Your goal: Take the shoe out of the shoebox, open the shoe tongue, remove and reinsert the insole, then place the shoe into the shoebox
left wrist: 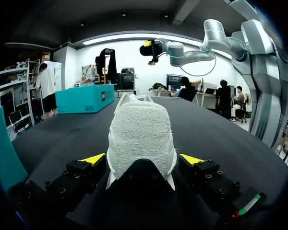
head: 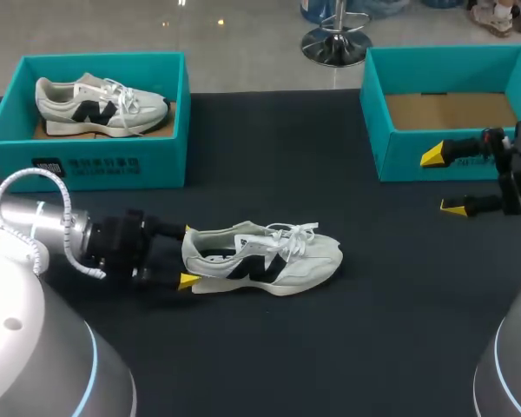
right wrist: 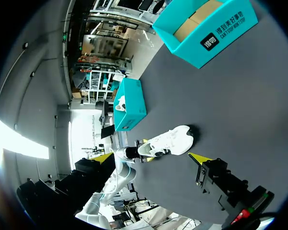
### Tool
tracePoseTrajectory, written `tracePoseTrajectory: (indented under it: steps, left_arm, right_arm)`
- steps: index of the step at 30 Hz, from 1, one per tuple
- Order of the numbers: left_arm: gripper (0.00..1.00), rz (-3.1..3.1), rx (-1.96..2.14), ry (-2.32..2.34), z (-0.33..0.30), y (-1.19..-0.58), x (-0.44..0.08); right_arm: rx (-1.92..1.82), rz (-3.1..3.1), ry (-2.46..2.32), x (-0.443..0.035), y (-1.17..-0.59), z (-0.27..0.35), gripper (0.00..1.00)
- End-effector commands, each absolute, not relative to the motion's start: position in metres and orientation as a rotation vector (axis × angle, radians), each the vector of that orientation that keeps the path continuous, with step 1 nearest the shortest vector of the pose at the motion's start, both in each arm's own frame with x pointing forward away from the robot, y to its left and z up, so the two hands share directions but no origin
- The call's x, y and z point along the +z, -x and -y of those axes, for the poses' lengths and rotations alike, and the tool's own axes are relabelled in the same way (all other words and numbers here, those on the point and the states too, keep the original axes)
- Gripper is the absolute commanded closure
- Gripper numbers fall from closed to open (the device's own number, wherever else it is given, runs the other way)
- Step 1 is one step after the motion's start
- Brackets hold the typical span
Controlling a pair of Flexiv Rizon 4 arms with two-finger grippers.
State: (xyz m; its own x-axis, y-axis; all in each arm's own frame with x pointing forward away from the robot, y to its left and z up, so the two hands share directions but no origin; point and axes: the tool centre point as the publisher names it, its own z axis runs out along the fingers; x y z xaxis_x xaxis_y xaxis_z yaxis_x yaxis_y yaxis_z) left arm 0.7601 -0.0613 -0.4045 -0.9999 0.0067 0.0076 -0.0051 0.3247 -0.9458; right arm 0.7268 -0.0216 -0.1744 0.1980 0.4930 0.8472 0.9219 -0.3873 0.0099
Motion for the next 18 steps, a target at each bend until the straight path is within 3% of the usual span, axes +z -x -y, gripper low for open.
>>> tracePoseTrajectory:
  steps: [1, 9, 10, 11, 12, 14, 16, 18]
  left_arm:
    - [0.00, 2.549, 1.812, 0.006, 0.0723, -0.7627, -0.4104]
    - [0.02, 2.562, 1.794, 0.005, 0.0779, -0.7635, -0.4178]
    - [0.13, 2.563, 1.794, 0.004, 0.0779, -0.7636, -0.4180]
    - [0.43, 2.562, 1.794, 0.003, 0.0779, -0.7636, -0.4180]
    - [0.60, 2.568, 1.789, 0.010, 0.0782, -0.7638, -0.4186]
    - [0.71, 2.576, 1.787, 0.015, 0.0787, -0.7643, -0.4199]
    - [1.00, 2.582, 1.778, 0.024, 0.0788, -0.7657, -0.4204]
    - [1.00, 2.590, 1.766, 0.043, 0.0785, -0.7666, -0.4200]
  right_arm:
    - [-1.095, 1.314, 1.971, -0.1744, -0.7257, 0.0209, 0.00]
    - [-1.095, 1.314, 1.971, -0.1744, -0.7257, 0.0209, 0.00]
    - [-1.095, 1.314, 1.971, -0.1744, -0.7257, 0.0209, 0.00]
    - [-1.095, 1.314, 1.971, -0.1744, -0.7257, 0.0209, 0.00]
    - [-1.095, 1.314, 1.971, -0.1744, -0.7257, 0.0209, 0.00]
    - [-1.095, 1.314, 1.971, -0.1744, -0.7257, 0.0209, 0.00]
    - [-1.095, 1.314, 1.971, -0.1744, -0.7257, 0.0209, 0.00]
    - [-1.095, 1.314, 1.971, -0.1744, -0.7257, 0.0209, 0.00]
